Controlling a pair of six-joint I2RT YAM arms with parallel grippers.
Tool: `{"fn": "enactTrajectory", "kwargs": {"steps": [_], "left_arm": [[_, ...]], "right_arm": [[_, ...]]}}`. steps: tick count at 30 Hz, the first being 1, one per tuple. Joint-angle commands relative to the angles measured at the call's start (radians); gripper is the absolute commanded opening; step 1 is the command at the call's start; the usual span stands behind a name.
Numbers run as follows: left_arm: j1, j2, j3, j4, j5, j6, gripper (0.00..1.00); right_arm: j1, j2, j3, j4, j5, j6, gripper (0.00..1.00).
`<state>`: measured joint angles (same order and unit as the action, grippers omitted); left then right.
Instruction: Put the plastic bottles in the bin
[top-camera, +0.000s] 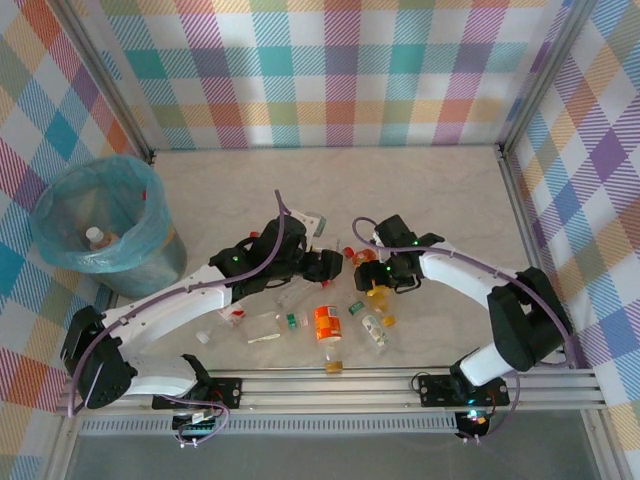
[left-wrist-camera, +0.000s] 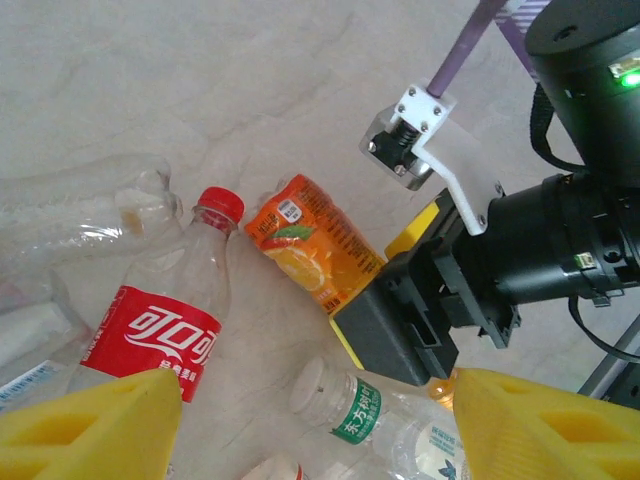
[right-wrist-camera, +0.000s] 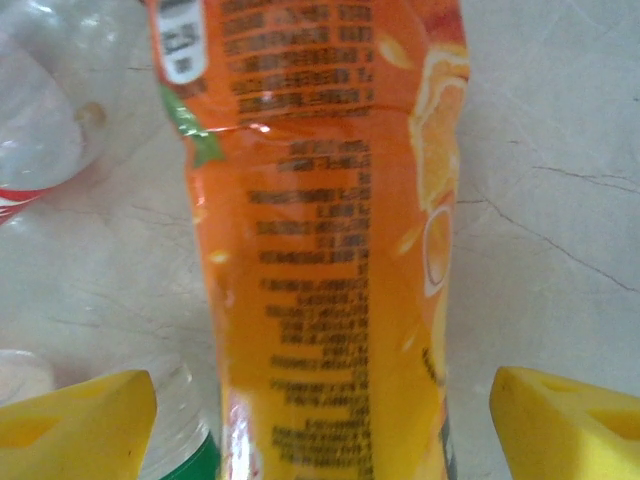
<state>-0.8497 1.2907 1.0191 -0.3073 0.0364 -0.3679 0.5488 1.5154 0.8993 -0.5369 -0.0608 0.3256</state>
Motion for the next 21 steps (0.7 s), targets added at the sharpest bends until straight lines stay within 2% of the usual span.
{"fn": "enactTrajectory", "kwargs": {"steps": [1,13,21], "left_arm": [[-0.014,0.014,0.007,0.021,0.019,-0.039,0.72],[-0.015,0.033,0.011,-0.008,-0.023,-0.041,0.75],[-0.014,0.047,0.050,-0.062,-0.051,-0.048,0.78]], "right_arm": [[-0.010,0.031,0.001,0.029,0.003,0.002,0.85],[-0.023,0.117,0.025,0.036,0.002,-0.010,0.70],[-0.042,0.104,0.045,0.008,0.010,-0.027,0.58]]}}
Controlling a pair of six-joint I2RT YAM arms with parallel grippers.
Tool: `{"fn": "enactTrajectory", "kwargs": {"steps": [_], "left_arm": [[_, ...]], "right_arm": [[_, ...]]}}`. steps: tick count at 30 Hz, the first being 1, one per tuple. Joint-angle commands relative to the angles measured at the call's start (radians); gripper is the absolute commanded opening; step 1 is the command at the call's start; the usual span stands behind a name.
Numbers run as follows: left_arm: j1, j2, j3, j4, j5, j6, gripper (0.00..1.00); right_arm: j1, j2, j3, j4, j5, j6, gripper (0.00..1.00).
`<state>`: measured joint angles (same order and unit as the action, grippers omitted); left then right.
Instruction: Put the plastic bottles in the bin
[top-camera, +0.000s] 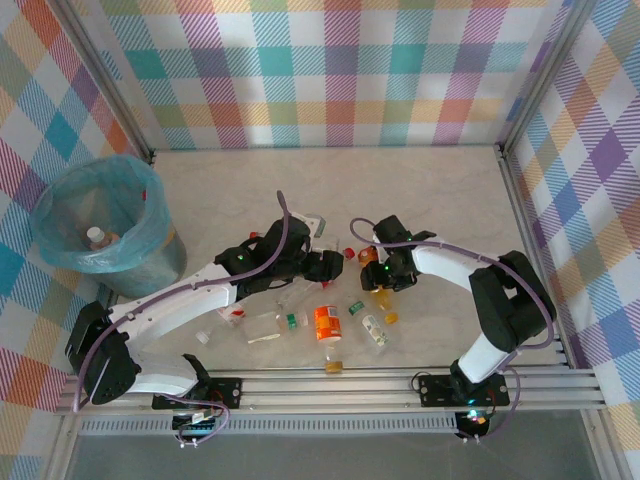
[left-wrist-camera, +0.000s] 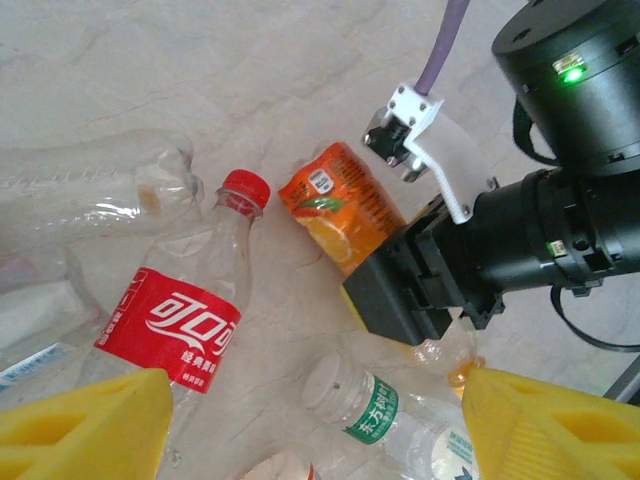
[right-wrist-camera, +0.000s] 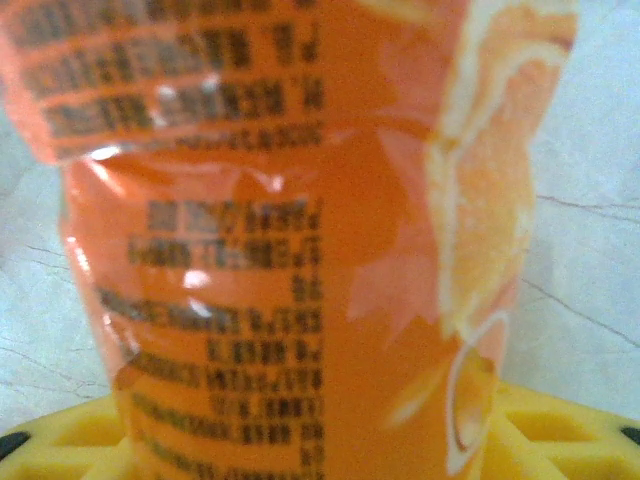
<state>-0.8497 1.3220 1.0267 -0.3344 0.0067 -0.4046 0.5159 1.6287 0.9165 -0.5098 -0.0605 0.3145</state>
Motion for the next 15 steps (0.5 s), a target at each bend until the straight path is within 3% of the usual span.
{"fn": "enactTrajectory", "kwargs": {"steps": [1,5,7,12,15], "left_arm": [[-0.014,0.021,0.058,-0.048,-0.022,-0.016,0.80],[-0.014,0.027,0.111,-0.066,-0.015,-0.026,0.87],[-0.015,0.027,0.138,-0.061,-0.008,-0.022,0.99],[-0.013,0.023,0.199,-0.036,0.002,0.013,1.00],[-0.013,0.025,0.255,-0.037,0.038,0.038,1.00]], "right_arm": [[-0.010,-0.025,0.034,-0.031,0.019,-0.019,0.58],[-0.010,-0.121,0.051,-0.077,0.064,-0.043,0.58],[-0.011,-0.179,0.060,-0.089,0.083,-0.058,0.58],[-0.011,-0.294,0.118,-0.120,0.071,-0.101,0.57],[-0.012,-0.390,0.131,-0.084,-0.010,-0.143,0.57]]}}
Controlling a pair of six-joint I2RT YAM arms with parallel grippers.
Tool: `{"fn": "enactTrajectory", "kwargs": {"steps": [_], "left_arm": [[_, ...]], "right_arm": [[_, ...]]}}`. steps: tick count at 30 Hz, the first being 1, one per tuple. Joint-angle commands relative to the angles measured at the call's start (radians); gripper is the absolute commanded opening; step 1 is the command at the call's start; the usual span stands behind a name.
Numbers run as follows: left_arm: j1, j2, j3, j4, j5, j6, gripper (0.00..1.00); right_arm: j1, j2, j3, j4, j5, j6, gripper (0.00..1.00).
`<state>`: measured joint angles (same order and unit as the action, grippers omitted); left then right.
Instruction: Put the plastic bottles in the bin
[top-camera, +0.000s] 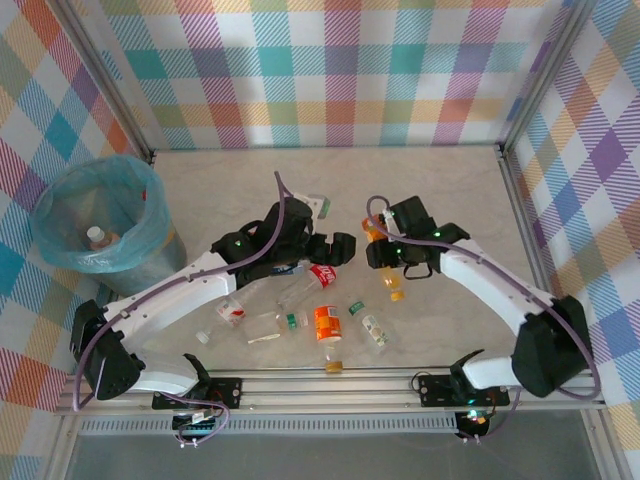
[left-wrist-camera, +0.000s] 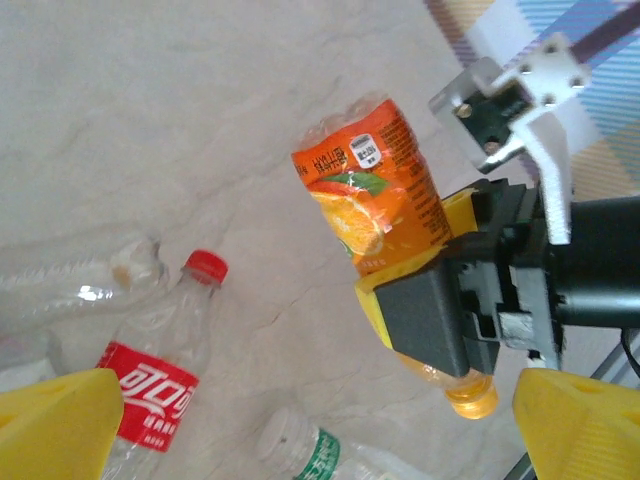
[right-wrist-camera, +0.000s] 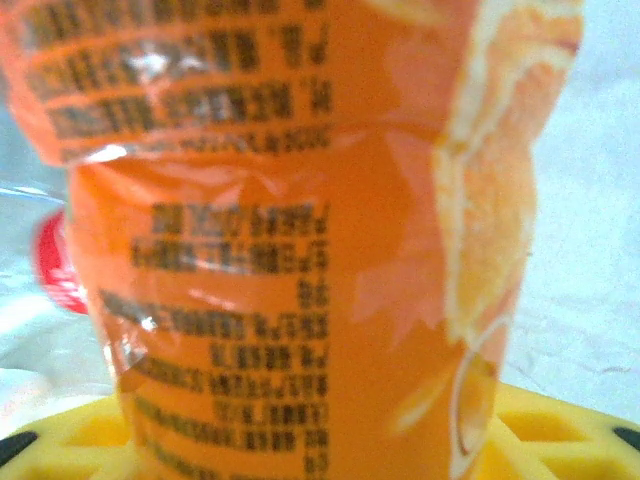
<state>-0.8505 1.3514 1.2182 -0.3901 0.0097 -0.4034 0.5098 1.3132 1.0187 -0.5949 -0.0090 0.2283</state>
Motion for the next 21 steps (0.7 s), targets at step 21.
{"fn": "enactTrajectory", "kwargs": {"steps": [21], "left_arm": [[0.003,-0.017,0.207,0.172,0.383,0.044,0.84]], "right_arm": [[-0.005,-0.357,-0.045,0.359,-0.700,-0.213,0.58]]}}
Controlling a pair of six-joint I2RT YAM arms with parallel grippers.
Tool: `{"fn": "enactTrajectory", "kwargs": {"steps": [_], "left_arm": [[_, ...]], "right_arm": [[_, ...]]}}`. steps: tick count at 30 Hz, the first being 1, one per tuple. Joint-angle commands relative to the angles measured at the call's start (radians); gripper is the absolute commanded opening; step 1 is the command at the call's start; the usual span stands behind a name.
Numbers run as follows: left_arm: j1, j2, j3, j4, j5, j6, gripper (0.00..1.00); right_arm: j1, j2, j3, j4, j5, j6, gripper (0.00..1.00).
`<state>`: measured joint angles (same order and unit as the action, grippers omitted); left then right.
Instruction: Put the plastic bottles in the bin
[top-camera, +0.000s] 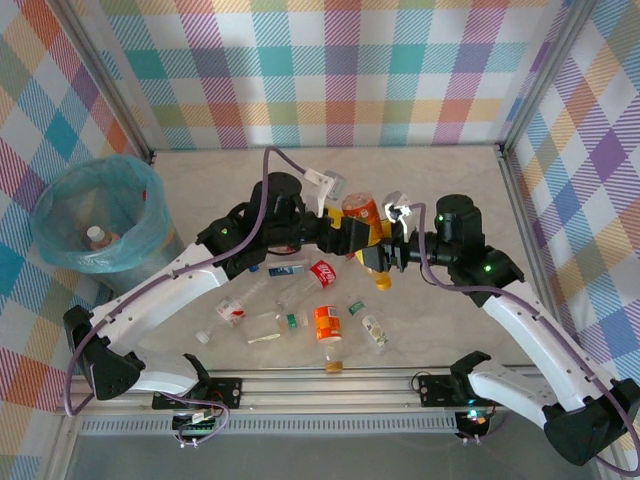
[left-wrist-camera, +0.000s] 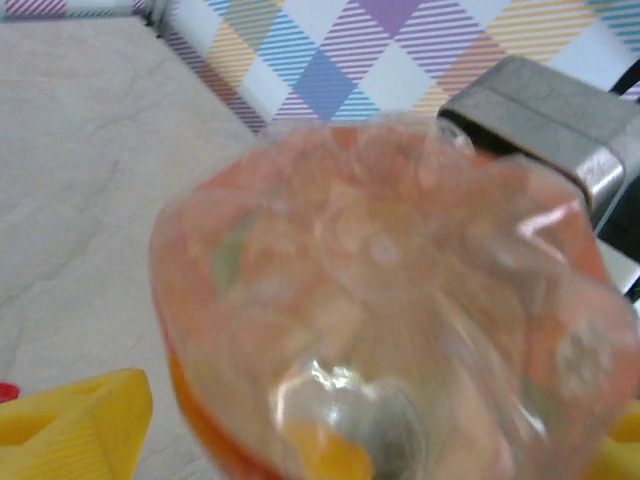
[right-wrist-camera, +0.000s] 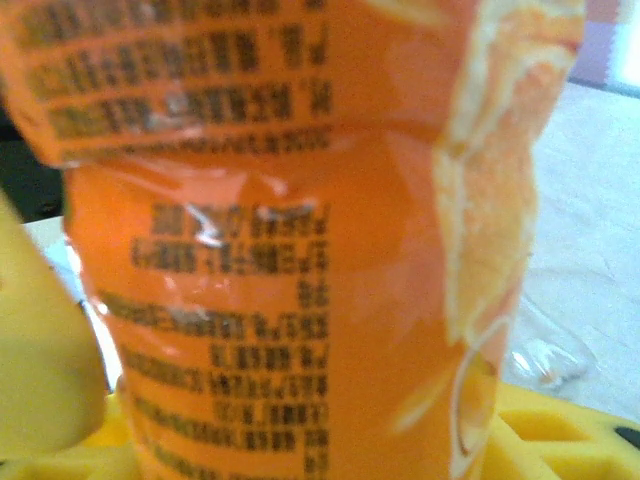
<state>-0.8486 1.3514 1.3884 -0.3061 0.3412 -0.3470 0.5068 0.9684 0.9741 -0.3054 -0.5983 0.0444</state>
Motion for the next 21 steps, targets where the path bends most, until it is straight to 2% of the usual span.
{"fn": "enactTrajectory", "kwargs": {"steps": [1,10,21], "left_arm": [[0.001,-0.016,0.040,0.097,0.058,-0.015,0.82],[0.000,-0.009,0.058,0.122,0.130,-0.032,0.76],[0.001,-0.047,0.022,0.129,0.108,-0.033,0.65]], "right_arm": [[-0.003,-0.013,0.001,0.072,-0.125,-0.030,0.58],[-0.002,-0.029,-0.001,0.092,-0.210,-0.025,0.58],[-0.002,-0.028,-0.003,0.086,-0.181,-0.025,0.58]]}}
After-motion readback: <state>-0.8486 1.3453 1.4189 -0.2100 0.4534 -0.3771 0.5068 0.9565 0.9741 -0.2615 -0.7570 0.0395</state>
